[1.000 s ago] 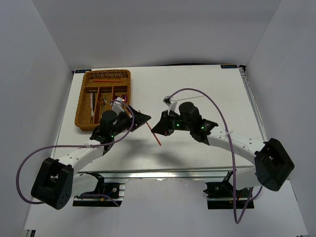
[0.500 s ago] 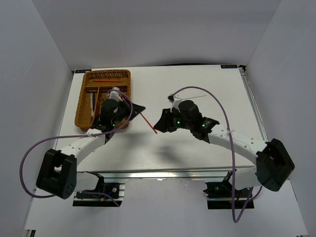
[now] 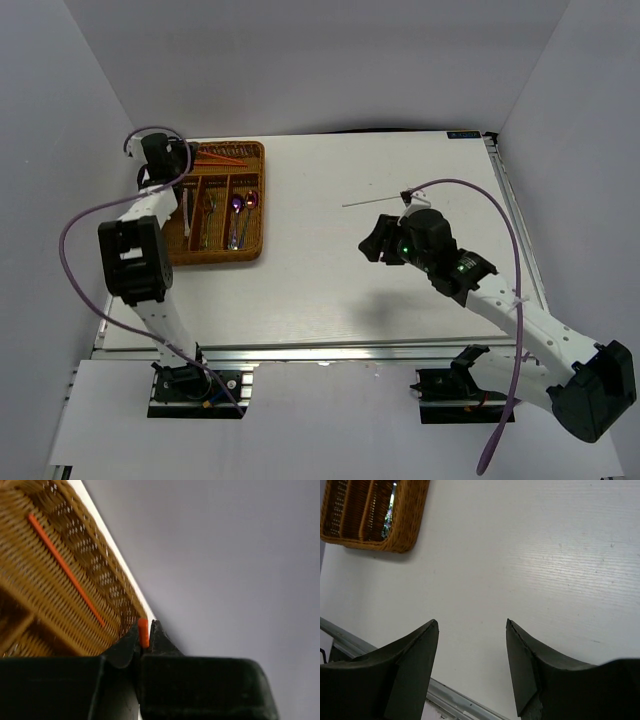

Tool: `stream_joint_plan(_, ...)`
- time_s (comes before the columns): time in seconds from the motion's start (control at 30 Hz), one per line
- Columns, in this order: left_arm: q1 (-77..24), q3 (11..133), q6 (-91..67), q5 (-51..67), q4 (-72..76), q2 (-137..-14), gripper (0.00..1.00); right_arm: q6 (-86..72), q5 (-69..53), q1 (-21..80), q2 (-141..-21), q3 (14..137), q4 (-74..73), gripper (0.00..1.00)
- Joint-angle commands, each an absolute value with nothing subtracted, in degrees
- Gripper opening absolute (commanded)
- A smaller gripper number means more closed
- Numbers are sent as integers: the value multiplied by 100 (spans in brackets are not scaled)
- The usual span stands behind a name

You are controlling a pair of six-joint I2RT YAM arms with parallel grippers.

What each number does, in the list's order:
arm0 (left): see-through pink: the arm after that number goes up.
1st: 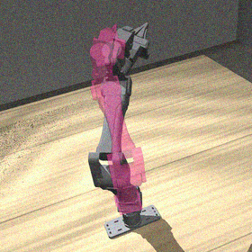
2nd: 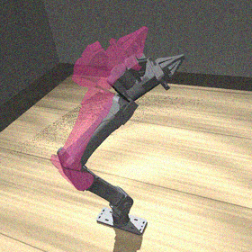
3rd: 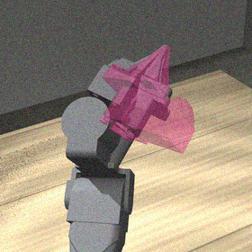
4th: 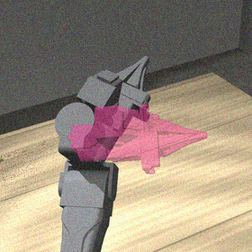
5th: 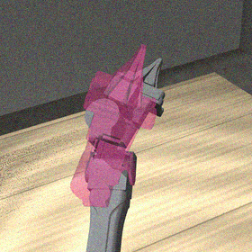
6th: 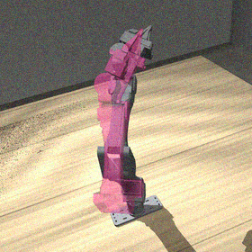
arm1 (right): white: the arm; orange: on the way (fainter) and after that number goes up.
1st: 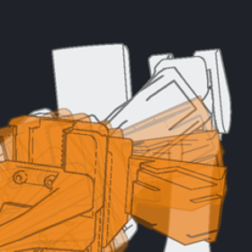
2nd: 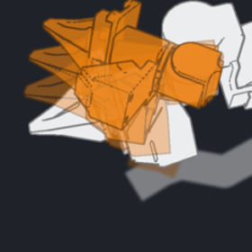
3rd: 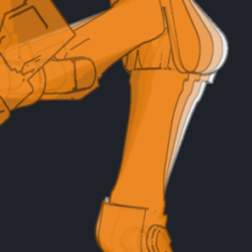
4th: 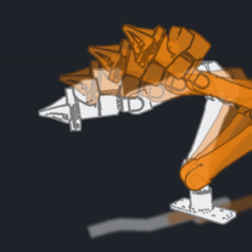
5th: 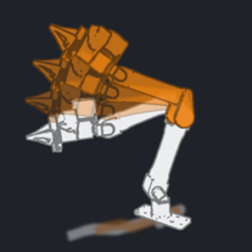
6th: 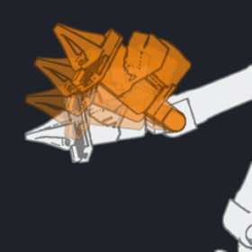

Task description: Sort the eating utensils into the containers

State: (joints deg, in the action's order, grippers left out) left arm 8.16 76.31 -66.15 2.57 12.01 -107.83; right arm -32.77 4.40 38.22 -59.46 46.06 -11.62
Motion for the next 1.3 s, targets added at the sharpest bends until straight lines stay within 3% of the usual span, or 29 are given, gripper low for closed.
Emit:
stream_joint_plan(0.0, 861, 8427, -7154, -149, 1177, -11512, 0, -3076, 589, 3788, -5819, 4535, -1380, 62)
stream_joint_plan(0.17, 888, 9805, -7084, -246, 1064, -12505, 13, -2866, 624, 3771, -5801, 4640, -1529, 62)
stream_joint_plan(0.2, 879, 9965, -7067, -237, 985, -12759, 24, -2787, 624, 3779, -5783, 4658, -1529, 62)
stream_joint_plan(0.33, 888, 10099, -6935, -299, 940, -12894, 49, -2663, 668, 3771, -5801, 4746, -1529, 62)
stream_joint_plan(0.5, 879, 9879, -6978, -264, 826, -12797, 64, -2628, 677, 3753, -5923, 4825, -1477, 62)
stream_joint_plan(0.53, 879, 9844, -6987, -246, 826, -12745, 80, -2654, 668, 3762, -5950, 4825, -1459, 62)
stream_joint_plan(0.6, 879, 9800, -6979, -229, 704, -12683, 98, -2672, 616, 3762, -6002, 4834, -1415, 62)
stream_joint_plan(0.7, 870, 9896, -6865, -246, 274, -12525, 98, -2724, 685, 3762, -6169, 4930, -1528, 62)
stream_joint_plan(0.8, 879, 9809, -6672, -115, 88, -12192, 98, -3128, 1367, 3753, -6450, 5140, -1757, 89)
stream_joint_plan(1.0, 599, 9282, -5416, -351, -833, -10709, 98, -4593, 2557, 3525, -7730, 6212, -2363, 89)
stream_joint_plan(1.2, -428, 7869, -4088, -1150, -2117, -9082, 98, -5317, 2180, 2945, -9891, 8277, -2856, 89)
stream_joint_plan(1.27, -667, 7350, -3675, -1352, -2293, -8256, 98, -5458, 2328, 2839, -10561, 9514, -3668, 85)
